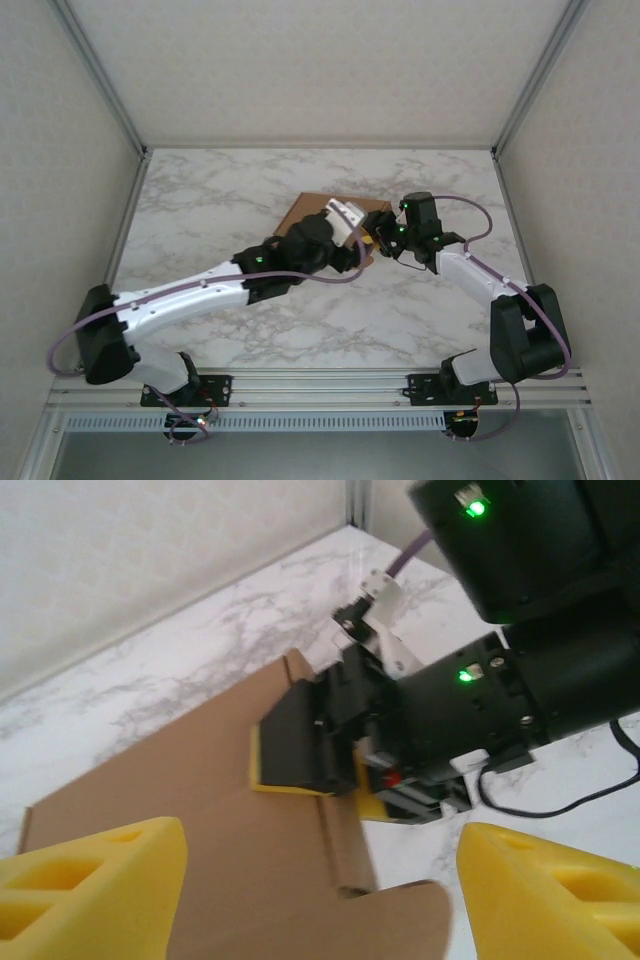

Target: Fold the paper box

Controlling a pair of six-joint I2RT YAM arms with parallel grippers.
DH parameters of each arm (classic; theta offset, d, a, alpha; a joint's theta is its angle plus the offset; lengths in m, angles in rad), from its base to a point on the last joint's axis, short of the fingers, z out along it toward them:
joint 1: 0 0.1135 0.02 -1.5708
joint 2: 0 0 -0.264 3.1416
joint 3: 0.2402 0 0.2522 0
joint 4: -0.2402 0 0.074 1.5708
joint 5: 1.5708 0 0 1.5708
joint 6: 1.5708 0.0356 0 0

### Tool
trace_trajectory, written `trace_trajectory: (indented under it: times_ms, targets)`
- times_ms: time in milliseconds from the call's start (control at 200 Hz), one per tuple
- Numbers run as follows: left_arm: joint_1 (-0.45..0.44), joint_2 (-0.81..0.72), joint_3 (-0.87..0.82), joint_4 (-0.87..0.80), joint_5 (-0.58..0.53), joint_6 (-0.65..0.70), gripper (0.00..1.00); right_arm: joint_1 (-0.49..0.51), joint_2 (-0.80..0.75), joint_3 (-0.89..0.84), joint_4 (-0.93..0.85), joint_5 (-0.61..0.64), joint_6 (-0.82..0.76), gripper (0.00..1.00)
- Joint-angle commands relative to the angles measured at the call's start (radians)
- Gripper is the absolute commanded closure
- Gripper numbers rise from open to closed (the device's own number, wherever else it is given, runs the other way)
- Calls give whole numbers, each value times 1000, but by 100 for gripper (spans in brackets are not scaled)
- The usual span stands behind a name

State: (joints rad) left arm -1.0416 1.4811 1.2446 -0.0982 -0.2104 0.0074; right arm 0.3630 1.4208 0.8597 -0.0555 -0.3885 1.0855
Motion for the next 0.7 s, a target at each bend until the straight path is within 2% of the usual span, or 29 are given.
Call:
trace_trajectory:
  times_ms: [0,215,451,696]
  targets:
    - [-32,87,92,-160,-105,-102,27,11,-9,45,-74,110,7,55]
    - [-48,172,144,-216,-90,-109,25,15,-21,60,-78,118,15,55]
    - [-34,200,135,-229,-129,-91,24,17,-32,76,-82,105,13,55]
    - [-9,182,104,-229,-153,-87,29,17,-34,87,-94,98,4,55]
